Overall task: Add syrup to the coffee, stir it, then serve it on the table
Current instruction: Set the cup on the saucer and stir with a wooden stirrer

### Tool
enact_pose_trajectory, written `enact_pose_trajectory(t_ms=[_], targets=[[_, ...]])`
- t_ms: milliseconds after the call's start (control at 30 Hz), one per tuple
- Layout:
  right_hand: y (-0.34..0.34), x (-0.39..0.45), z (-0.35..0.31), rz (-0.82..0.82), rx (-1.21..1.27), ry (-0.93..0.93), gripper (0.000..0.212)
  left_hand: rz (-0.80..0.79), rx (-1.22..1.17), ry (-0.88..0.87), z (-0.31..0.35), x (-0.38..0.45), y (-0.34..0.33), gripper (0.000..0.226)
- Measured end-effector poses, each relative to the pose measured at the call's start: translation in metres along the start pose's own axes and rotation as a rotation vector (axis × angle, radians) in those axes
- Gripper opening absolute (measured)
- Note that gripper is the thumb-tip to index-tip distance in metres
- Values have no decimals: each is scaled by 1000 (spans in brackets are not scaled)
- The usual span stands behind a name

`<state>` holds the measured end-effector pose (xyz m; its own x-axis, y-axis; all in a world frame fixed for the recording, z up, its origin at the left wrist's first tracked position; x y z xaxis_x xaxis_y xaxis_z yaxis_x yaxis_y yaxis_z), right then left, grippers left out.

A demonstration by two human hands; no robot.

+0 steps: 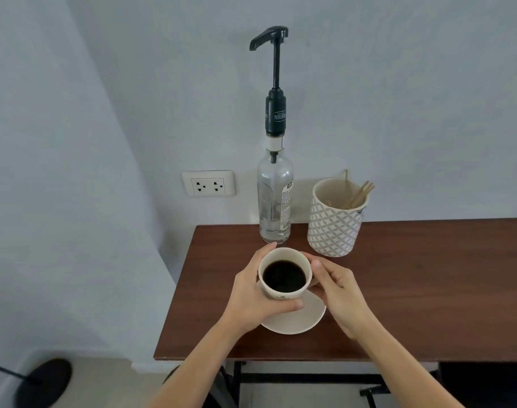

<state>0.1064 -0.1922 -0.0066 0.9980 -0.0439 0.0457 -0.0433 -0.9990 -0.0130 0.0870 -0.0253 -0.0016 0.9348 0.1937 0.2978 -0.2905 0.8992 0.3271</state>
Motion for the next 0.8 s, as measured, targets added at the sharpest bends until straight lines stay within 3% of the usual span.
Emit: enact_pose_trajectory(t_ms=[400, 533, 600, 667, 733, 800], targets=[[3, 4, 13, 10, -7, -27, 33, -37, 1, 15, -14, 4, -11, 110], [9, 3, 10, 37, -167, 71, 35, -64, 3, 20, -12, 4, -12, 124], [25, 3, -5, 158, -197, 147, 36, -88, -15, 20, -9, 0, -14, 133], [54, 8, -31, 377, -129, 193, 23, -78, -39, 33, -9, -6, -14, 136], [89, 24, -57, 611, -148, 215, 8, -48, -41, 47, -13, -12, -12, 132], [115, 49, -74, 733, -238, 207, 5, -33, -26, 43, -16, -15, -11, 126]])
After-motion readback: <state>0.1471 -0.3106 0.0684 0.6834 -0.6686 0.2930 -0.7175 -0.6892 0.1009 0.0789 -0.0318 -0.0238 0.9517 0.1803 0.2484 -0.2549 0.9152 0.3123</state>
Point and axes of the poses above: each hand's wrist, its own x-axis towards the middle knuckle, its own y-axis out of the back of the hand, z = x × y, the point moved 8 cm from there along x, towards the middle knuckle, and after that the axes turned 15 degrees about z, right-handed, at the moved point
